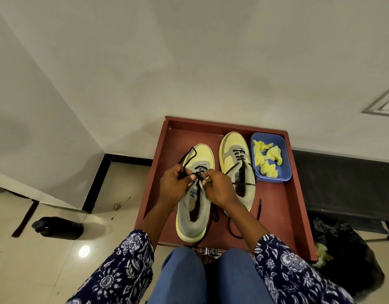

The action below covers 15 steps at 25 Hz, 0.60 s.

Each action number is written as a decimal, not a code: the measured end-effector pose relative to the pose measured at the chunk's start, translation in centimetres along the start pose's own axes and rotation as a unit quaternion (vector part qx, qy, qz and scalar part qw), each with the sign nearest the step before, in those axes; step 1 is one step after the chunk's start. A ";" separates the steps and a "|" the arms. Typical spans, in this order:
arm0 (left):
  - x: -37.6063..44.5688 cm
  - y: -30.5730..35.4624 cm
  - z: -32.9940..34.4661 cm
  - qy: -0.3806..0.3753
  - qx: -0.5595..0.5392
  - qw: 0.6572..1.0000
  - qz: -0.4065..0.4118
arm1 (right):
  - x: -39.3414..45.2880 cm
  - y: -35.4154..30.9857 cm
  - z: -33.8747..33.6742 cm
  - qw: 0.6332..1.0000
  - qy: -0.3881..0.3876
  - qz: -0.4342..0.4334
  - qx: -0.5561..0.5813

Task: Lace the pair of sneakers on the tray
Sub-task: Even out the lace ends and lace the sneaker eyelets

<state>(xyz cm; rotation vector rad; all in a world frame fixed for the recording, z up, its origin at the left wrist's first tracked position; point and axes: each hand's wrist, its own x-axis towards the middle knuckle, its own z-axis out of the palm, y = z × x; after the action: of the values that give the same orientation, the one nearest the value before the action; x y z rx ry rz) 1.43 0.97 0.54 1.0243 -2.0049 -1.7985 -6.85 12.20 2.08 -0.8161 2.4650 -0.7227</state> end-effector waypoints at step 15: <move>0.4 1.1 -1.5 -0.015 0.067 0.997 -0.039 | -1.3 0.5 -1.4 0.993 0.076 0.044 -0.082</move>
<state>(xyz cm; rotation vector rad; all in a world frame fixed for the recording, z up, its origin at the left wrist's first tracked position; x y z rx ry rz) 1.71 -0.40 1.73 1.1355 -2.1563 -1.7477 -6.88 13.79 3.14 -0.7305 2.7077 -0.5749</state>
